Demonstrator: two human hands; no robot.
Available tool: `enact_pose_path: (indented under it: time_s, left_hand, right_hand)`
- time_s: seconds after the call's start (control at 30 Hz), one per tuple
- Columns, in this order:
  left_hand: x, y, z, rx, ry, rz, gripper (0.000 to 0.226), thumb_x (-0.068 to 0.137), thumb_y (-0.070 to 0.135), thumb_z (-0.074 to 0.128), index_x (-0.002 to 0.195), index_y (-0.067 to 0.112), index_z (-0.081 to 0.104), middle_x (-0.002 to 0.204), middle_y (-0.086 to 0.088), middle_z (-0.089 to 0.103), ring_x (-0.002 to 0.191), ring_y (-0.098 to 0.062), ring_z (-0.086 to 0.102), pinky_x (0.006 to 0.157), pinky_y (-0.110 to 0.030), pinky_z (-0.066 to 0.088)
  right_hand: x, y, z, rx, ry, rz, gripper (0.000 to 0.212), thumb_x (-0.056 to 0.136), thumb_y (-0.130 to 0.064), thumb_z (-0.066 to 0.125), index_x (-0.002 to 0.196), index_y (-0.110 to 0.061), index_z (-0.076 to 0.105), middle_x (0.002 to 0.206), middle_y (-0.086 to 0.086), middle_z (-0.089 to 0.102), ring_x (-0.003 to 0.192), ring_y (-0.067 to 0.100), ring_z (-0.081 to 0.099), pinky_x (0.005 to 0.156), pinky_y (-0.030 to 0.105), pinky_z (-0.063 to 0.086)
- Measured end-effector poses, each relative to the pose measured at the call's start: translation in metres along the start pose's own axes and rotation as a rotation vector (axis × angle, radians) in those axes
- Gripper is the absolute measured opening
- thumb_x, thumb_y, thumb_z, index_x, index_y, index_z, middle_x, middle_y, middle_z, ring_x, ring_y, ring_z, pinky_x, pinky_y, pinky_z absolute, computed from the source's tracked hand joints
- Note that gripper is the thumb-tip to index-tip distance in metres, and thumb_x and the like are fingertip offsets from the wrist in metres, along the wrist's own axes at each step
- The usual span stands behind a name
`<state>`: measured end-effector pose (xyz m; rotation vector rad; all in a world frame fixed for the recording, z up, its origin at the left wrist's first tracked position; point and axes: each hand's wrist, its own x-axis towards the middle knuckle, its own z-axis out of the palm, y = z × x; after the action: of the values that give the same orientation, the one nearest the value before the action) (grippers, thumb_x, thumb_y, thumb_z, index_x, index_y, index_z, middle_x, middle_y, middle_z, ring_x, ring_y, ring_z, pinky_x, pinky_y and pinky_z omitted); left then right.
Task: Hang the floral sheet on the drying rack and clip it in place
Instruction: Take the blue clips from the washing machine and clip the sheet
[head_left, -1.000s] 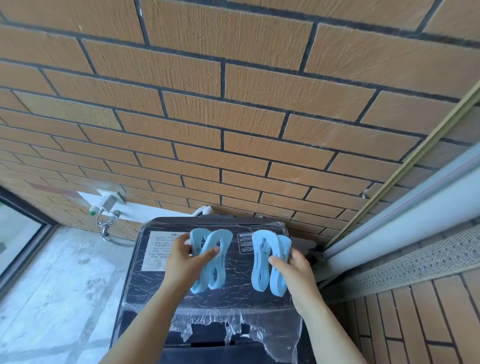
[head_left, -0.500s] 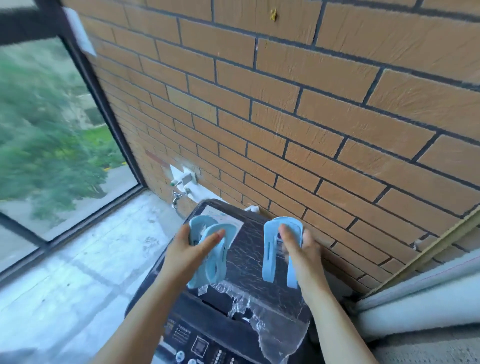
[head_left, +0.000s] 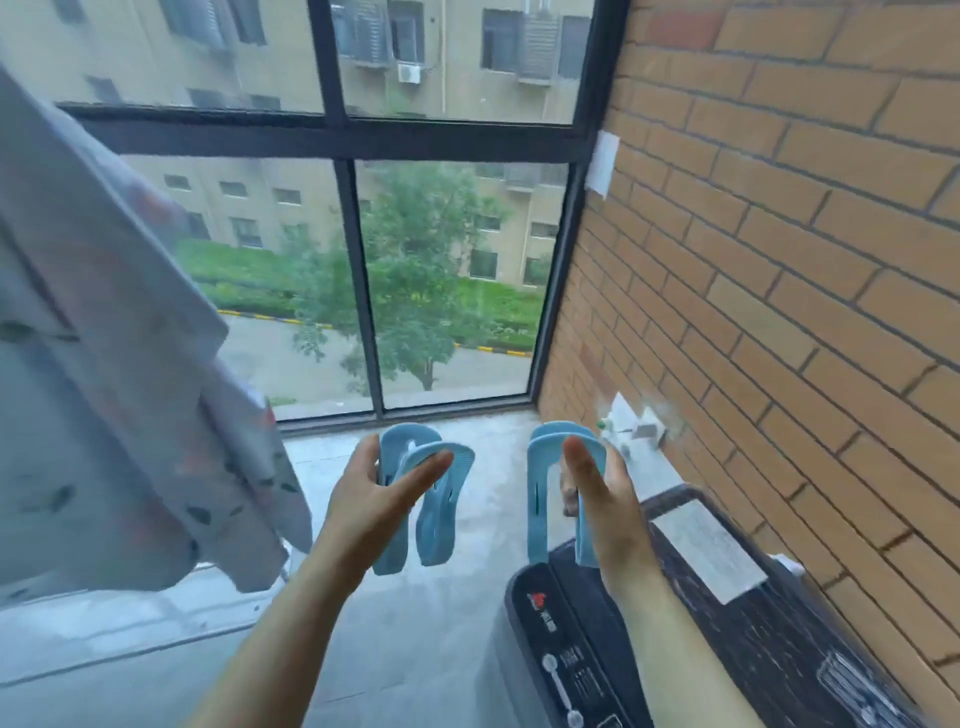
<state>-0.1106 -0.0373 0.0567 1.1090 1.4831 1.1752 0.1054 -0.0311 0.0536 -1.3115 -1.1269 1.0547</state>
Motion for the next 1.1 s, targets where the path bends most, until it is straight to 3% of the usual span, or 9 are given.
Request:
enact_pose_path:
  time_s: [0.2,0.33,0.47,0.7,0.93,1.03,1.1]
  left_hand:
    - [-0.001,-0.003,-0.175,-0.084,0.233,0.050,0.064,0.049,0.061,0.077,0.102,0.029,0.061,0.087,0.005,0.070,0.077,-0.009,0.066,0.069,-0.026,0.050]
    - [-0.009,-0.014,-0.270,-0.114,0.348,0.043,0.076,0.040,0.067,0.079,0.102,0.027,0.061,0.088,0.002,0.071,0.078,-0.015,0.067,0.069,-0.031,0.051]
    - [-0.017,-0.014,-0.343,-0.111,0.468,0.054,0.068,0.045,0.065,0.077,0.100,0.028,0.062,0.088,0.003,0.072,0.083,-0.018,0.068,0.074,-0.036,0.055]
    - [-0.006,0.011,-0.427,-0.062,0.651,0.143,0.069,0.044,0.065,0.075,0.099,0.027,0.062,0.078,0.010,0.070,0.065,0.000,0.064,0.062,-0.022,0.049]
    - [0.028,0.075,-0.505,0.109,0.784,0.303,0.074,0.046,0.071,0.066,0.108,0.032,0.056,0.084,0.009,0.065,0.066,0.002,0.062,0.053,-0.010,0.044]
    - [0.047,0.112,-0.536,0.188,0.831,0.359,0.071,0.047,0.073,0.069,0.106,0.035,0.058,0.088,0.008,0.068,0.078,-0.005,0.068,0.064,-0.021,0.053]
    - [0.062,0.135,-0.555,0.239,0.841,0.402,0.070,0.047,0.072,0.070,0.105,0.037,0.056,0.092,0.008,0.069,0.082,-0.007,0.068,0.070,-0.025,0.053]
  right_hand:
    - [-0.009,-0.020,0.185,0.067,-0.239,-0.023,0.065,0.061,-0.075,0.057,0.094,-0.019,0.056,0.061,-0.004,0.044,0.055,0.010,0.041,0.055,0.025,0.039]
    - [-0.025,-0.034,0.286,0.089,-0.357,-0.052,0.061,0.060,-0.071,0.059,0.096,-0.022,0.058,0.058,-0.008,0.047,0.052,0.007,0.043,0.051,0.020,0.040]
    - [-0.034,-0.059,0.367,0.101,-0.467,-0.103,0.058,0.062,-0.067,0.062,0.099,-0.022,0.060,0.058,-0.012,0.051,0.052,0.006,0.045,0.050,0.020,0.041]
    - [-0.026,-0.118,0.476,0.140,-0.636,-0.266,0.050,0.063,-0.069,0.060,0.095,-0.031,0.062,0.068,-0.011,0.058,0.061,0.006,0.054,0.056,0.023,0.045]
    - [0.007,-0.211,0.555,0.270,-0.770,-0.475,0.038,0.071,-0.057,0.066,0.099,-0.032,0.060,0.069,-0.014,0.062,0.059,-0.003,0.057,0.056,0.011,0.045]
    - [0.026,-0.256,0.579,0.316,-0.780,-0.568,0.034,0.074,-0.049,0.071,0.100,-0.030,0.060,0.063,-0.017,0.063,0.056,-0.005,0.058,0.055,0.007,0.044]
    - [0.039,-0.282,0.594,0.327,-0.767,-0.635,0.037,0.072,-0.053,0.068,0.101,-0.031,0.061,0.070,-0.016,0.064,0.064,-0.006,0.059,0.061,0.006,0.044]
